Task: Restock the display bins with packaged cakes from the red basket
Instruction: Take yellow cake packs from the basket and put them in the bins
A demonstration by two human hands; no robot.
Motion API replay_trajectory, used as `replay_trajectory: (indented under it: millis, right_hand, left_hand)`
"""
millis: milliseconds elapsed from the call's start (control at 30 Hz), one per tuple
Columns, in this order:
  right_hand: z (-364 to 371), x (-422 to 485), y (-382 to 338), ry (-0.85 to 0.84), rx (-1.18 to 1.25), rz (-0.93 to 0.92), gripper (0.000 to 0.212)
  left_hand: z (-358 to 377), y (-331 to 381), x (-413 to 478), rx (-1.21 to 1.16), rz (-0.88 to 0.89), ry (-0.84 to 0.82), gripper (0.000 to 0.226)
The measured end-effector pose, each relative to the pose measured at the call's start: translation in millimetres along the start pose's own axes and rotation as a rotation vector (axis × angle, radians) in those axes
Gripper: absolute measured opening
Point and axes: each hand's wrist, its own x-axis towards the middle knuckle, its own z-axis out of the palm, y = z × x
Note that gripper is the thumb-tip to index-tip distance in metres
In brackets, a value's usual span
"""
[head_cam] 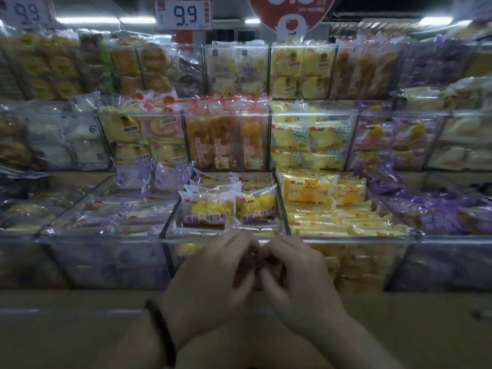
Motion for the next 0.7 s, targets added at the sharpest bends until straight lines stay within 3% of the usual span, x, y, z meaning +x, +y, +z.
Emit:
replay_trajectory:
  millis: [100, 167, 267, 367, 500, 600, 700]
  right_hand:
    - [-1, -49, 12, -0.105, 0.039, 0.101, 0.008]
    - [2, -79, 22, -0.266, 0.083, 0.282, 0.012]
    - [10, -120, 45, -0.48, 0.11, 0.538, 0.01]
    - [15, -158, 71, -0.684, 0.022, 0.622, 0.012]
    - [23, -208, 105, -0.78, -0.026, 0.725, 0.014]
    - [29, -250, 138, -0.822, -0.084, 0.908, 0.017]
    - [31, -287, 173, -0.925, -0.177, 1.127, 0.044]
  left_hand:
    - [39, 14, -36, -0.12, -0.096, -0.043, 0.018]
    - [69, 12, -58, -0.173, -0.194, -0.148, 0.019]
    - [115, 11, -84, -0.189, -0.321, -0.498, 0.011]
    - [155, 9, -96, -0.17, -0.388, -0.878, 0.016]
    - [203, 5, -113, -0.069, -0.29, -1.21, 0.032]
    - [227, 0, -124, 0.066, -0.252, -1.42, 0.042]
    - [241, -7, -121, 0.103, -0.231, -1.548, 0.046]
